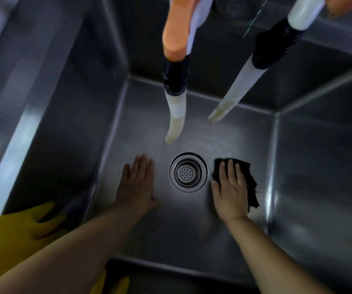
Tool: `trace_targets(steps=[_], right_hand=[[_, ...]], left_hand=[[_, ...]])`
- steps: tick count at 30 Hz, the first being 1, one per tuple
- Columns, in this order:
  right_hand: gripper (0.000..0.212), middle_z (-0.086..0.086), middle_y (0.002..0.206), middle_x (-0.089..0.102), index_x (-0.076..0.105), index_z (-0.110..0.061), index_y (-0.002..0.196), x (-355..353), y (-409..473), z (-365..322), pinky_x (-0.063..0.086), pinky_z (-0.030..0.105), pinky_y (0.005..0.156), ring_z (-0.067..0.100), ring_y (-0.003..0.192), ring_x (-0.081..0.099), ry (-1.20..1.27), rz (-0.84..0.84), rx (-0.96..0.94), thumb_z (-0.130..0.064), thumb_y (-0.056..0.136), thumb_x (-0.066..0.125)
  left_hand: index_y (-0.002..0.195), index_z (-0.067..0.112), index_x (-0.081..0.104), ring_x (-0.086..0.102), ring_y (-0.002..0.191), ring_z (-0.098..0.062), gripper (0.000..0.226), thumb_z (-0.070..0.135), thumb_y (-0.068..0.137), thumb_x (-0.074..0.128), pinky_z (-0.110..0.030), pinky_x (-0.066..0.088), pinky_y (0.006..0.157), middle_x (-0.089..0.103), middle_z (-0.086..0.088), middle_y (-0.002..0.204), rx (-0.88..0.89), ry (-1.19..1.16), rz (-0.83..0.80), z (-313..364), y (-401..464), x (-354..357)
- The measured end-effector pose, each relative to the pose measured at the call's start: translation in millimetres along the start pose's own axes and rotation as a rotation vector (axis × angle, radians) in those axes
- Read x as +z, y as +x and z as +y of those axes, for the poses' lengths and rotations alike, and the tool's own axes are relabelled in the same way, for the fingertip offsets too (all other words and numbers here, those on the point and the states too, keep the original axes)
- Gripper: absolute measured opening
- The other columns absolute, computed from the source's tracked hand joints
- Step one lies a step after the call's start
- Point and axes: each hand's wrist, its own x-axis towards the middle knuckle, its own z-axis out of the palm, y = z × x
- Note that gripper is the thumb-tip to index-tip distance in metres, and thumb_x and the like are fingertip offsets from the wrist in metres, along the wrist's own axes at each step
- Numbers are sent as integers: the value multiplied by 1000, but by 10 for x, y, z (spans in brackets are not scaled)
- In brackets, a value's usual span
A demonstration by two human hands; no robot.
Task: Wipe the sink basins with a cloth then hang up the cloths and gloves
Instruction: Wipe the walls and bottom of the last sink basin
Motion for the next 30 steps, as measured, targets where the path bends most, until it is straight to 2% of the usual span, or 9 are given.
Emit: trace_targets(steps=[4,7,11,16,18,20,21,23,30], right_hand=[[59,6,159,5,6,-18,151,-87,605,-174,-10,33,116,23,146,-2,-42,56,-53,-38,99,26],[58,5,159,11,12,-19,151,-173,1031,-394,-7,35,116,23,146,2,-24,76,-161,-35,98,30],[58,5,159,12,12,-20,151,-187,1123,-938,-3,37,117,25,146,2,-44,50,-313,-34,98,31],[58,3,159,-6,4,-20,152,-154,1093,-1420,-19,28,108,22,144,-11,42,-116,-536,-23,100,30],[58,4,159,4,13,-17,152,-255,1242,-1436,-16,32,112,23,146,-1,120,-137,-588,-19,99,37],[57,6,157,18,23,-16,149,-330,1458,-1349,4,37,118,24,145,12,218,-104,-540,-21,97,45],[59,5,158,14,17,-18,150,-345,1561,-1269,6,37,119,23,145,9,154,-79,-509,-26,98,43],[60,1,160,2,5,-25,151,-315,1695,-1010,2,38,119,22,146,-1,2,-20,-448,-34,100,34],[59,11,158,12,16,-15,151,-419,1553,298,8,42,118,27,145,9,-121,152,13,-32,97,33]], left_hand=[[127,12,-47,-51,121,-32,140,68,65,65,-52,-26,104,-56,-14,131,7,-10,-193,-61,27,90],[109,15,-60,-61,107,-31,145,70,63,65,-52,-36,93,-67,-13,116,12,-2,-227,-76,80,112],[110,16,-60,-64,104,-29,145,71,60,65,-50,-39,90,-69,-11,113,16,-6,-254,-86,69,82],[109,16,-60,-64,105,-28,150,68,56,70,-49,-40,87,-69,-10,113,22,3,-304,-79,65,19],[108,17,-62,-64,105,-28,150,67,56,70,-48,-41,86,-69,-9,113,26,-1,-308,-78,57,10],[107,18,-62,-64,105,-28,150,66,55,70,-47,-41,86,-69,-9,113,23,-6,-300,-73,55,12],[106,18,-63,-64,105,-27,150,66,55,70,-47,-41,86,-70,-9,112,21,-4,-298,-72,52,16],[106,18,-63,-64,105,-27,150,66,54,70,-47,-41,87,-69,-9,113,18,-2,-290,-78,49,23],[107,19,-63,-63,107,-27,152,67,52,70,-46,-43,85,-68,-9,116,34,-32,-254,-105,38,70]])
